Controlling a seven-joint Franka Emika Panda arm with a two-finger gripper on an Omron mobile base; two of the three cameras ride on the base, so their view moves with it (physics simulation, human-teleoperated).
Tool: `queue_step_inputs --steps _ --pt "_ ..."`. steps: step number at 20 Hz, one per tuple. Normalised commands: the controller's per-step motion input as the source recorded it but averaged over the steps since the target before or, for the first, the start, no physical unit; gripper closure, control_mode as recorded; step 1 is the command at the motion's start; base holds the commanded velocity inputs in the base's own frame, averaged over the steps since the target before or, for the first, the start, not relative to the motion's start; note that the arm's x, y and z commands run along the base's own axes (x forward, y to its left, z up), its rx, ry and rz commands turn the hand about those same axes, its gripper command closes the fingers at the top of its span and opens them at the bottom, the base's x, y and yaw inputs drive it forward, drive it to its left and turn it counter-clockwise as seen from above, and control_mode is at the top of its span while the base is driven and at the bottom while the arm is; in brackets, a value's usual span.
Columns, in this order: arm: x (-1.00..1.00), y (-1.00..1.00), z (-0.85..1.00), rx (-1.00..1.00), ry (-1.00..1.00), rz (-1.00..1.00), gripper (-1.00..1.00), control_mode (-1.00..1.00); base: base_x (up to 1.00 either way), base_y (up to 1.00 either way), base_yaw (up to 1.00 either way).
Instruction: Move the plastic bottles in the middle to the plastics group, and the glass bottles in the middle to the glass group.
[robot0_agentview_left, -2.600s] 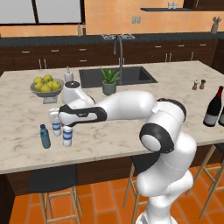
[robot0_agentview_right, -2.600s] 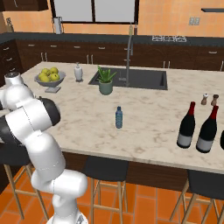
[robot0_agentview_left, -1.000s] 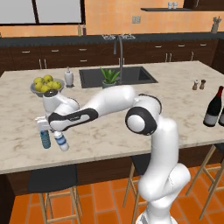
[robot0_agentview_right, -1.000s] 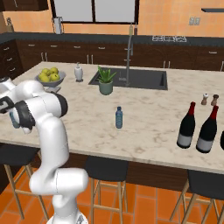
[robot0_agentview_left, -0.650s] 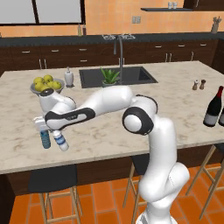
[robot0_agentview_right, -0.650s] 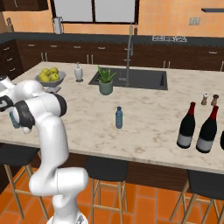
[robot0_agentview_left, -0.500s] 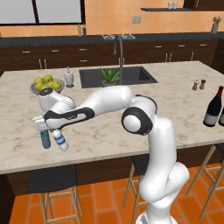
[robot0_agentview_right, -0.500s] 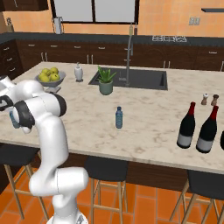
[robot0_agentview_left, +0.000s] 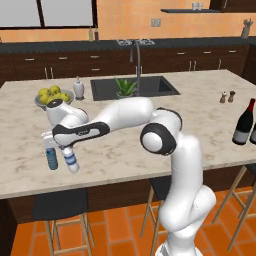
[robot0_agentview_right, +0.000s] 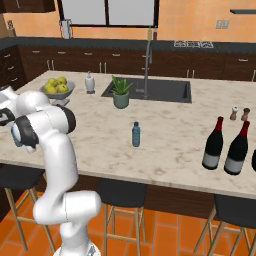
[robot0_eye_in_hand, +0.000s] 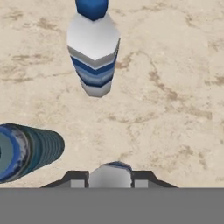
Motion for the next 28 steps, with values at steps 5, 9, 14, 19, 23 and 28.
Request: queue_step_inputs --steps 5,9,14,19,23,28 --pt "-0.18 -0.38 -0.29 0.00 0.00 0.00 1.00 -1.00 0.00 0.00 0.00" --pt "-0.13 -0.15 -0.34 0.00 0.00 0.00 1.00 -1.00 0.00 0.00 0.00" --pt "0.00 -0.03 -0.16 0.01 0.00 0.00 -1.00 -1.00 0.00 0.00 0.00" --pt "0.00 0.00 0.08 0.05 0.00 0.00 -1.00 -1.00 0.00 0.00 0.00" --pt "-0.08 -0.10 0.24 0.07 0.00 0.00 -1.00 -1.00 0.00 0.00 0.00" --pt "0.00 -0.60 0.34 0.01 -0.16 0.00 -1.00 -1.00 0.00 0.00 0.00"
